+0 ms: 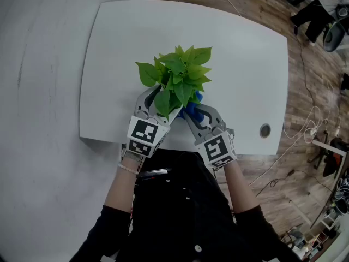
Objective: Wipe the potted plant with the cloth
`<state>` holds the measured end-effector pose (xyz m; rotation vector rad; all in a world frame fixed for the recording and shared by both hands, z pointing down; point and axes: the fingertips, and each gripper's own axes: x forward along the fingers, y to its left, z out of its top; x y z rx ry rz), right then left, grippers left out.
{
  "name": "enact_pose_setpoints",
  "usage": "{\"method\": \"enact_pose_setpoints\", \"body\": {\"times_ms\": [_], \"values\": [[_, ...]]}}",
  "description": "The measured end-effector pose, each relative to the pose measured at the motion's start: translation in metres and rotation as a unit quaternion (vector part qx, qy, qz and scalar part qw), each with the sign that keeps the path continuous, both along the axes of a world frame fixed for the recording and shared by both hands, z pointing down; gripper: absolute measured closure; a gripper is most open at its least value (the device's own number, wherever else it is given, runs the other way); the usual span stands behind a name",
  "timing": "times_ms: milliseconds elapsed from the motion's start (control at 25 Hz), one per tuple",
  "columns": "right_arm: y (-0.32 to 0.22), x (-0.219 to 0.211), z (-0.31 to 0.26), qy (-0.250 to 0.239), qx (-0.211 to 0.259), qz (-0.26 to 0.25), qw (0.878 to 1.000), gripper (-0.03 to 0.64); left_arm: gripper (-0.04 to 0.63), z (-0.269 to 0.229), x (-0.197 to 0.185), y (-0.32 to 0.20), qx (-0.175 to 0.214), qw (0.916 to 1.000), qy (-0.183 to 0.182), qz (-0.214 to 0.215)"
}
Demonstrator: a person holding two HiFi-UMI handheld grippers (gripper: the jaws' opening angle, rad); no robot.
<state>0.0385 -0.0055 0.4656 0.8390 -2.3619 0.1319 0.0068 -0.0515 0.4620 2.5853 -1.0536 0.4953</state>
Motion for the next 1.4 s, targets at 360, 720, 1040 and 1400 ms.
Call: {"method": "enact_pose_setpoints", "body": {"times_ms": [360, 720, 1040, 1400], "values": [[-0.011, 0.01, 0.002, -0.037, -0.013, 0.064, 0.997, 0.523, 0.262, 0.007, -0.006, 0.006, -0.014, 0.9998, -0.008, 0.015], [-0.039, 0.031, 0.003, -0.04, -0.012, 0.105, 0.994, 0.523, 0.261, 0.009, -0.024, 0.001, -0.025, 0.9996, 0.003, 0.012], [-0.072, 0.043, 0.006, -0.037, -0.012, 0.122, 0.992, 0.523, 0.261, 0.017, -0.033, -0.011, -0.026, 0.9992, -0.015, 0.028], [-0.094, 0.045, 0.013, -0.023, -0.011, 0.112, 0.993, 0.523, 0.261, 0.01, -0.02, -0.03, -0.012, 0.9984, 0.002, 0.056]]}}
